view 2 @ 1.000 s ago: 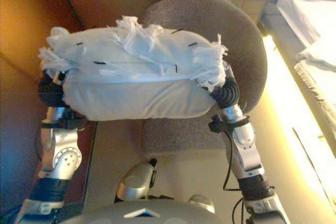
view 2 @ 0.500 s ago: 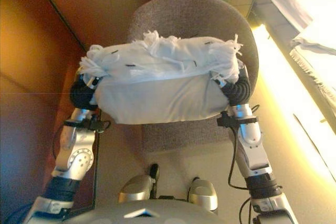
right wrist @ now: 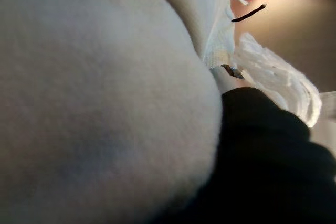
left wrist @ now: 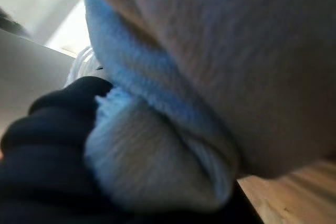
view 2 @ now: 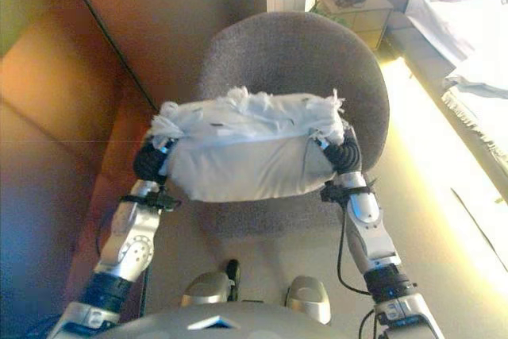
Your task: Pick up the cushion and take it to the sofa
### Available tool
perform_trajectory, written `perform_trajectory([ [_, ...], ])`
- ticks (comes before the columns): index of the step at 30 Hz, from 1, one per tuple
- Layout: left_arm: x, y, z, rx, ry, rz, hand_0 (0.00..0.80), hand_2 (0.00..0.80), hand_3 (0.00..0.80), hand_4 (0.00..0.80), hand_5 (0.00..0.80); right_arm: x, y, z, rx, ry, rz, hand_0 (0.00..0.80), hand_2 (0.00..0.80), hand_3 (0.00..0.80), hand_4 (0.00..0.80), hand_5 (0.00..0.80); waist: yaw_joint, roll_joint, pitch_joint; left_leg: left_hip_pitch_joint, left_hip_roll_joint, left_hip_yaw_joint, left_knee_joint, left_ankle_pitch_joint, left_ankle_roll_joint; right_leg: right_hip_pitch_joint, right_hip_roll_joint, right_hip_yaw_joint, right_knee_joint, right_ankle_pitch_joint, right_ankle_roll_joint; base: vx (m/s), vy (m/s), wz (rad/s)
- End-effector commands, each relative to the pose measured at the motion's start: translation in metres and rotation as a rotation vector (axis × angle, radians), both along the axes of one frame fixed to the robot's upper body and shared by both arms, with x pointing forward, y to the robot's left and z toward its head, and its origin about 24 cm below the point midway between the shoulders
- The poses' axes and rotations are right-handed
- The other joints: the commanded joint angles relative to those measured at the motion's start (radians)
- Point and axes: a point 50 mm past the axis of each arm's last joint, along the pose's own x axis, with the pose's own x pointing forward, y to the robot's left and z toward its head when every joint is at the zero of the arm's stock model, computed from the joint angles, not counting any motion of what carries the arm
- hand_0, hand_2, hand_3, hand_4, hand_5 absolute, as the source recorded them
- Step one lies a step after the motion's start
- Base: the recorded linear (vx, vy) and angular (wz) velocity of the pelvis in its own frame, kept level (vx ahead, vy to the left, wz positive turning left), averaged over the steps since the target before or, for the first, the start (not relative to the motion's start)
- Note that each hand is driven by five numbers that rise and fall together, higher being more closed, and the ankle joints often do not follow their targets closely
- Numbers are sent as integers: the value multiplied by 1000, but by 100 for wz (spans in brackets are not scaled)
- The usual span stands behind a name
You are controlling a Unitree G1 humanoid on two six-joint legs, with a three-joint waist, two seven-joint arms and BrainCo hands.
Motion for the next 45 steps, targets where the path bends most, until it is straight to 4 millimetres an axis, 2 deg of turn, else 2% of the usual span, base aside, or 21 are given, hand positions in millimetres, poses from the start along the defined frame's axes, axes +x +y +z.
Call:
perform_trajectory([
  [1, 40, -40, 64, 34, -311, -97, 800, 800, 800, 800, 800, 31, 40, 61, 93, -295, 65, 800, 800, 800, 800, 800, -52, -32, 56, -8, -5, -7, 27, -106, 1, 79, 28, 47, -345, 184, 37, -279, 26, 13],
  [3, 62, -52, 85, 53, -382, -94, 800, 800, 800, 800, 800, 50, 51, 83, 93, -365, 44, 800, 800, 800, 800, 800, -73, -28, 100, -37, -7, -4, 1, -94, 0, 30, 31, 58, -353, 195, 42, -348, 18, 10],
  [4, 63, -52, 86, 53, -384, -94, 800, 800, 800, 800, 800, 50, 51, 84, 93, -367, 44, 800, 800, 800, 800, 800, -74, -28, 102, -38, -7, -4, 1, -94, 0, 30, 31, 58, -352, 194, 42, -308, 17, -3],
  [6, 83, -57, 111, 57, -453, -100, 800, 800, 800, 800, 800, 64, 61, 105, 78, -428, 19, 800, 800, 800, 800, 800, -95, -26, 140, -61, -10, 3, -21, -84, 4, -9, 33, 67, -356, 203, 44, -245, 20, -8],
  [9, 92, -66, 125, 63, -486, -113, 800, 800, 800, 800, 800, 68, 64, 113, 77, -463, -14, 800, 800, 800, 800, 800, -117, -24, 162, -69, -13, 17, -36, -82, 10, -30, 35, 83, -356, 207, 46, -113, 9, -13],
  [16, 100, -72, 128, 86, -487, -118, 800, 800, 800, 800, 800, 73, 60, 115, 89, -459, -60, 800, 800, 800, 800, 800, -147, -26, 183, -67, -15, 48, -33, -106, 20, -58, 40, 122, -331, 197, 57, -23, 4, -24],
  [21, 112, -73, 130, 98, -468, -89, 800, 800, 800, 800, 800, 84, 59, 117, 105, -426, -65, 800, 800, 800, 800, 800, -164, -29, 210, -81, -16, 70, -18, -123, 23, -82, 44, 151, -325, 199, 63, -36, 0, -26],
  [29, 133, -73, 151, 96, -456, -37, 800, 800, 800, 800, 800, 113, 54, 138, 47, -411, -42, 800, 800, 800, 800, 800, -158, -33, 265, -145, -10, 70, 4, -118, 15, -157, 44, 160, -295, 204, 64, -53, -21, -13],
  [41, 155, -67, 190, 50, -441, 80, 800, 800, 800, 800, 800, 146, 64, 185, -68, -408, 1, 800, 800, 800, 800, 800, -105, -66, 337, -256, 1, 30, 27, -80, -11, -256, 42, 112, -275, 230, 70, -2, -51, 2],
  [45, 163, -58, 201, 48, -423, 119, 800, 800, 800, 800, 800, 155, 58, 201, -130, -400, -22, 800, 800, 800, 800, 800, -89, -71, 353, -280, 1, 13, 27, -73, -15, -287, 44, 93, -257, 228, 74, 31, -33, 13],
])
